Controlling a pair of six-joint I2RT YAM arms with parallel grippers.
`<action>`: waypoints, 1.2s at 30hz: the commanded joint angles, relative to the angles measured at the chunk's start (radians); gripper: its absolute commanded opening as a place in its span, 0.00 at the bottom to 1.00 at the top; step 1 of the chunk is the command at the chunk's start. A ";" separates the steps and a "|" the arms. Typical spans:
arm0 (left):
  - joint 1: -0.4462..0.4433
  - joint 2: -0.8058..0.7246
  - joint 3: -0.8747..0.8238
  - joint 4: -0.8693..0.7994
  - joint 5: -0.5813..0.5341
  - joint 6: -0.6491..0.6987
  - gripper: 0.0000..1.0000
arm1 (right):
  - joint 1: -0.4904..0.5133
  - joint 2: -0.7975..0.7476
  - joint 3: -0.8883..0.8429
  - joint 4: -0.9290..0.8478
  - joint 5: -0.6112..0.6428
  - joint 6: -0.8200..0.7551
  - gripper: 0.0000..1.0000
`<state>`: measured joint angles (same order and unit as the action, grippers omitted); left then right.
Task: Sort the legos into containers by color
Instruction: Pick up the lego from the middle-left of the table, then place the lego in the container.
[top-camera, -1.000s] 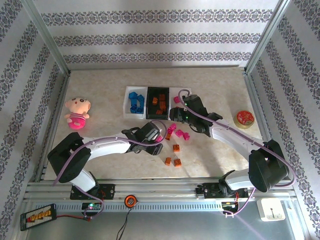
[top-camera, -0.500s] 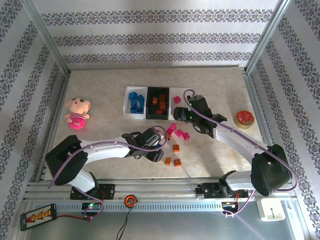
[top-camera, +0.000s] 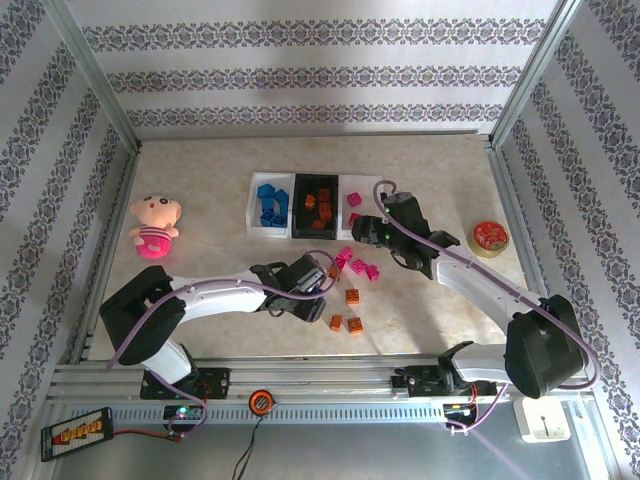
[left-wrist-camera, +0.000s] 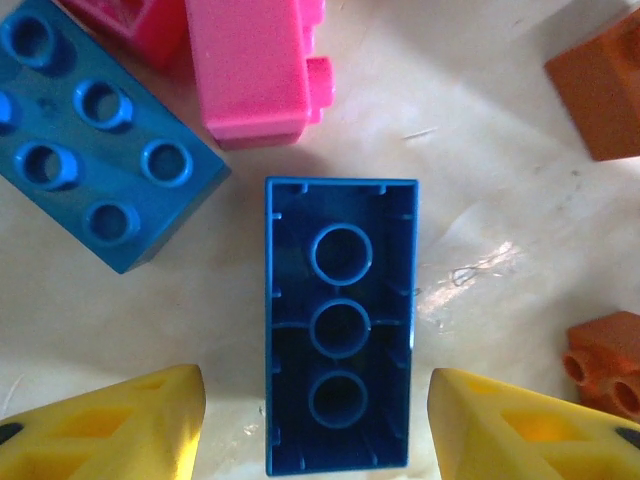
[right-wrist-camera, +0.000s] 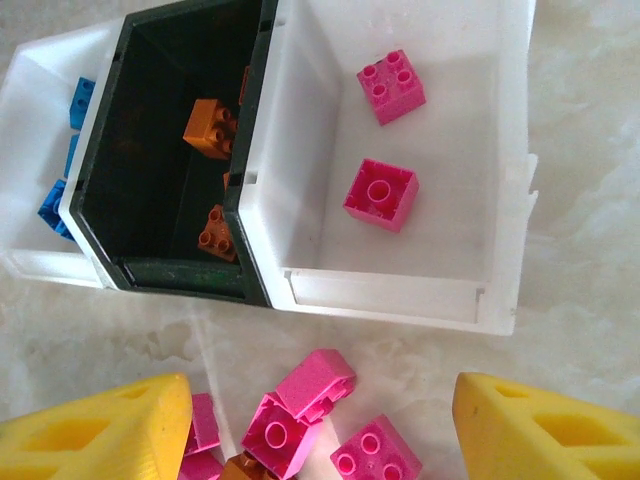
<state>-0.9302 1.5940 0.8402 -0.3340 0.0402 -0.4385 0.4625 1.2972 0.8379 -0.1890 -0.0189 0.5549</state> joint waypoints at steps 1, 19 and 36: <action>-0.013 0.033 0.017 0.001 -0.006 -0.011 0.60 | -0.015 -0.035 -0.021 0.002 -0.012 0.013 0.70; -0.023 -0.146 -0.051 0.039 -0.112 -0.037 0.30 | -0.044 -0.058 -0.052 0.008 -0.031 0.022 0.70; 0.495 0.030 0.346 0.048 -0.114 0.053 0.26 | -0.044 -0.125 -0.105 -0.013 -0.036 0.037 0.70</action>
<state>-0.4683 1.5478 1.1248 -0.3050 -0.0868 -0.4206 0.4271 1.2034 0.7551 -0.1909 -0.0467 0.5777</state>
